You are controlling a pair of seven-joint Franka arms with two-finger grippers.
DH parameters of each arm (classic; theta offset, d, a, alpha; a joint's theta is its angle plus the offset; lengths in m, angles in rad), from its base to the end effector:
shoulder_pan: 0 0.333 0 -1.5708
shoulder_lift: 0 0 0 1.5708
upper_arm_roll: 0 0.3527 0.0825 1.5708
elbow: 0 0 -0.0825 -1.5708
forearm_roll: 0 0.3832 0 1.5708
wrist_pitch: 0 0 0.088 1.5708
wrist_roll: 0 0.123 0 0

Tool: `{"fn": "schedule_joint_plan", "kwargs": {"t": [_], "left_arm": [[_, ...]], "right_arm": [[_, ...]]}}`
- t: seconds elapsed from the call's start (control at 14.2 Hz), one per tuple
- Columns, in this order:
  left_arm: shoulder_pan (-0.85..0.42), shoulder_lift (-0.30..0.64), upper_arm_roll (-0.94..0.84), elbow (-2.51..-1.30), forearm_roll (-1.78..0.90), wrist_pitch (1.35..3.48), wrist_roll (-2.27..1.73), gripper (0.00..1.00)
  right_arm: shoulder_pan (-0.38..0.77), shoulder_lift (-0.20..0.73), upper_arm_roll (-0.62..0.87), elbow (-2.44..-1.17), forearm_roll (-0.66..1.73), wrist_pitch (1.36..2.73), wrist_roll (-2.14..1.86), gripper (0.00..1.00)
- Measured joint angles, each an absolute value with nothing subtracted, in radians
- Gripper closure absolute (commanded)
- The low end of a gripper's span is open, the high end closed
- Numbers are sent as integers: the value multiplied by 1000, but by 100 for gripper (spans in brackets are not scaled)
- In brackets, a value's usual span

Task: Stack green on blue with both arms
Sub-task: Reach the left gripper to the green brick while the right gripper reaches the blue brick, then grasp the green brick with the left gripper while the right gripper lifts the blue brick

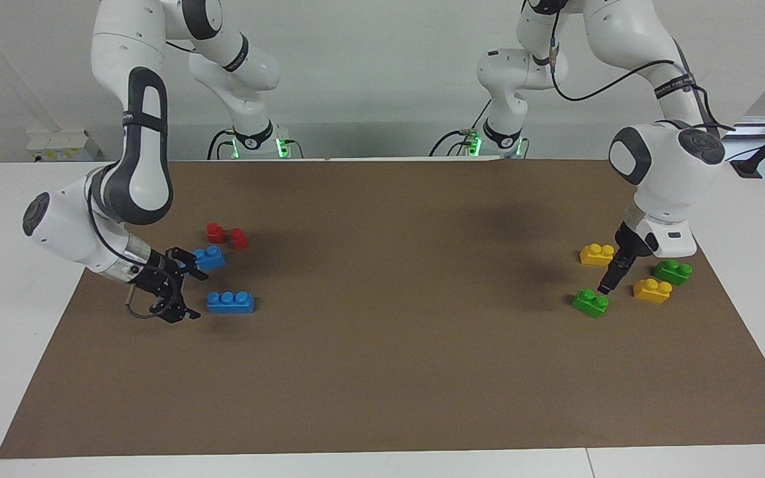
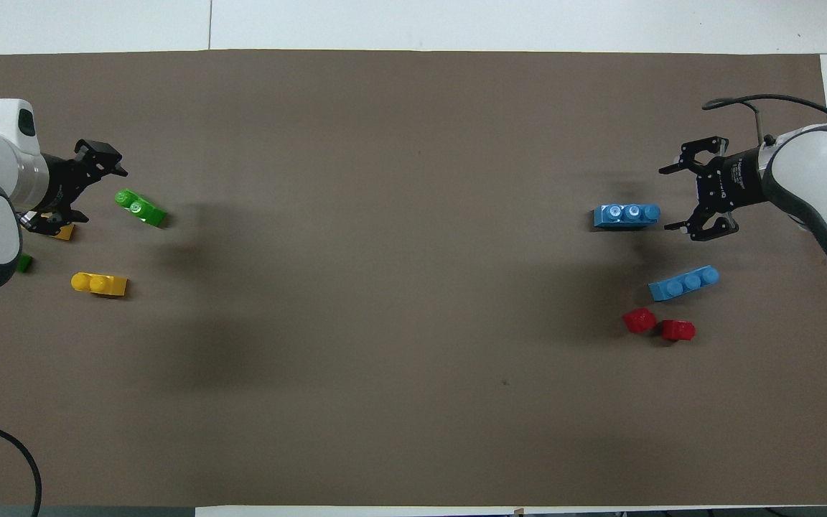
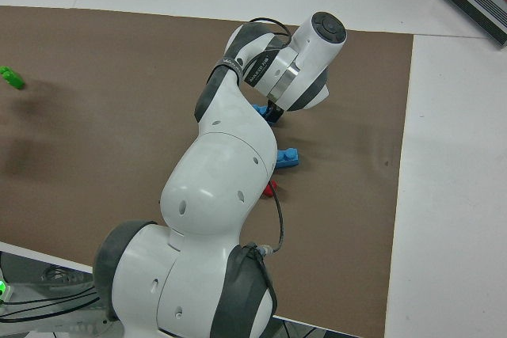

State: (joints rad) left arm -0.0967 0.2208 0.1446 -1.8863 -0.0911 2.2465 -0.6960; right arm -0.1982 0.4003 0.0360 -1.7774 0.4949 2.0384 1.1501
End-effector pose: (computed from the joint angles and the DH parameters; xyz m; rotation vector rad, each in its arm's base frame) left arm 0.6331 0.0215 0.4260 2.8144 1.1736 0.1847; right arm 0.6467 -0.0742 0.3484 -1.9666 1.9696 0.4655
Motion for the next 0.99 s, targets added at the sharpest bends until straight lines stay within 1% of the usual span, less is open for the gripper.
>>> {"fn": "schedule_joint_plan", "kwargs": {"t": [0.28, 0.49, 0.56, 0.78, 0.99], "left_arm": [[-90, 279, 144, -1867, -101, 2291, -843, 0], [-90, 324, 144, -1856, -101, 2323, -861, 0], [-90, 341, 144, -1845, -101, 2325, -862, 0], [-91, 384, 142, -1810, -101, 2325, -865, 0], [-91, 409, 142, -1799, -101, 2326, -869, 0]], "right_arm": [[-198, 401, 36, -1828, 504, 2070, 1147, 0], [-198, 401, 37, -1853, 511, 2109, 1140, 1], [-198, 401, 38, -1865, 515, 2124, 1134, 4], [-198, 401, 38, -1891, 571, 2141, 1080, 20], [-198, 401, 38, -1898, 573, 2142, 1072, 36]]}}
